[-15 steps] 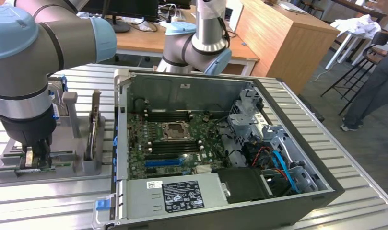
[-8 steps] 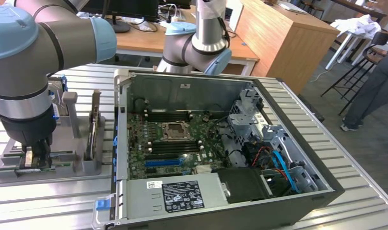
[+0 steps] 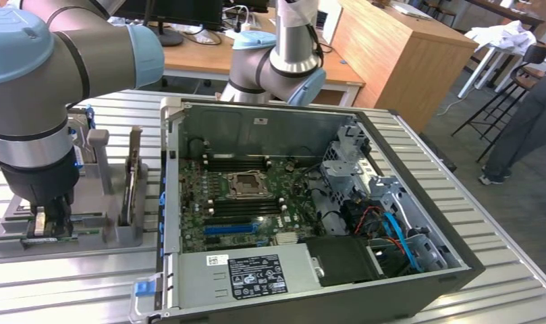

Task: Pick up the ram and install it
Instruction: 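Pick up the ram and move it above insertion slot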

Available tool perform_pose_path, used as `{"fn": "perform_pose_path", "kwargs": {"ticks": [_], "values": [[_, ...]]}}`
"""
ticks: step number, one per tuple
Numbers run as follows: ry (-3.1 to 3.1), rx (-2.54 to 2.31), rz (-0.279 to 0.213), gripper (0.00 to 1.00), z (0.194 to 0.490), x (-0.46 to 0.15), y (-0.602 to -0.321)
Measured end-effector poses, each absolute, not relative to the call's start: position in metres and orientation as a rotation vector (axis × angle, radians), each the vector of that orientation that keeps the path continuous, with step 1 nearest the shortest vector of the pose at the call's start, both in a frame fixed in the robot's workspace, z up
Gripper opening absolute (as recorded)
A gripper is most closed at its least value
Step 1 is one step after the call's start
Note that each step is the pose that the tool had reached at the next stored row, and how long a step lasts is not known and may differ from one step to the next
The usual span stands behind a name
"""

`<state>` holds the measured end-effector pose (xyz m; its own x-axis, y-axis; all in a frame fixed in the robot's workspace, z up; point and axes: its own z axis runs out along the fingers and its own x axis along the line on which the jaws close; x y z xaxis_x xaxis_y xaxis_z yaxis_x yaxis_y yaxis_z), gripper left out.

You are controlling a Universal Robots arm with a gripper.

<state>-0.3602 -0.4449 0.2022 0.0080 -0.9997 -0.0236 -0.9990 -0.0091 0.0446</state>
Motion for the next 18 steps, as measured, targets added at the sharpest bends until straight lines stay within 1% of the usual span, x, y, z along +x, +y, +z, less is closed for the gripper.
{"fn": "perform_pose_path", "kwargs": {"ticks": [6,18], "values": [[-2.201,2.219,-0.075,0.12,0.207,-0.360,-0.445],[-2.200,2.219,-0.073,0.12,0.229,-0.360,-0.445]]}}
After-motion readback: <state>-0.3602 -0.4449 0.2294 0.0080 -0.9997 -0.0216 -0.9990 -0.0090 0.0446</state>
